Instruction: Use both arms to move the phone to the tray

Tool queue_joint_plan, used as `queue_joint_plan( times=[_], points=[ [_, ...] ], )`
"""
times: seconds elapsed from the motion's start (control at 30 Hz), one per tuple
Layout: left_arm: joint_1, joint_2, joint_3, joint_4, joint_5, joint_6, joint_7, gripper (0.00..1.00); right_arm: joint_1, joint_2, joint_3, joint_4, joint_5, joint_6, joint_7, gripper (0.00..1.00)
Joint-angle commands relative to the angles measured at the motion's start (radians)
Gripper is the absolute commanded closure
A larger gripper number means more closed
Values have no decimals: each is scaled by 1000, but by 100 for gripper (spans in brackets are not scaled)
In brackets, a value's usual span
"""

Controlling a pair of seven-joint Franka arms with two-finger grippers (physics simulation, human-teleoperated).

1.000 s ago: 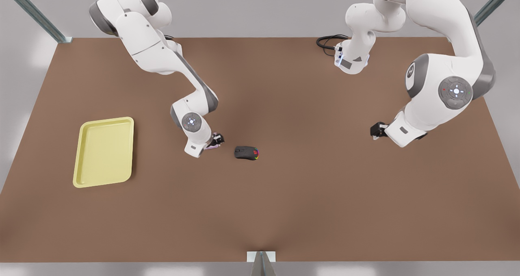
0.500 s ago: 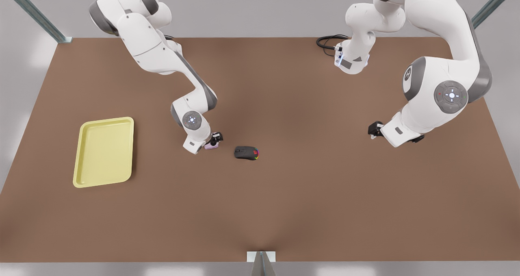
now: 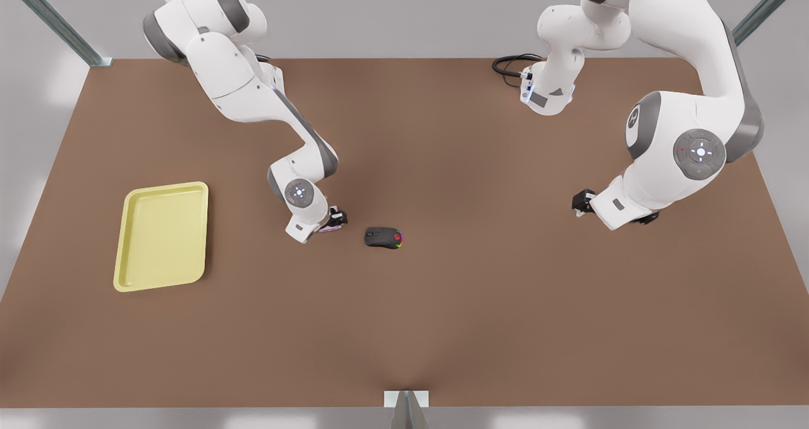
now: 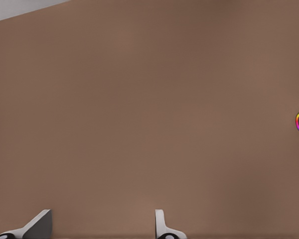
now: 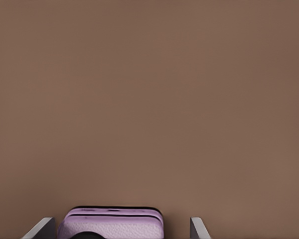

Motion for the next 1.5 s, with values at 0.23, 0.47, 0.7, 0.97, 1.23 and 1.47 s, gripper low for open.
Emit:
queue_joint_plan(
  times=[0.23,0.47,0.7,0.97,1.23,1.47],
  points=[
    [0,2,0,0,1,0,22,0,5,-6,0,-6,1,6,22,0],
    [-3,2,0,0,1,-4,-8,0,23,-9,2,-25,1,15,28,0],
    [-11,2,0,0,1,-4,-13,0,23,1,0,-29,1,17,20,0],
    [-12,8,0,0,1,-4,-13,0,23,-11,2,-53,1,17,22,0],
    [-12,8,0,0,1,-4,-22,0,25,-14,2,-62,1,17,20,8],
    [-12,8,0,0,3,-4,-22,0,23,-15,2,-68,1,15,20,12]
  ],
)
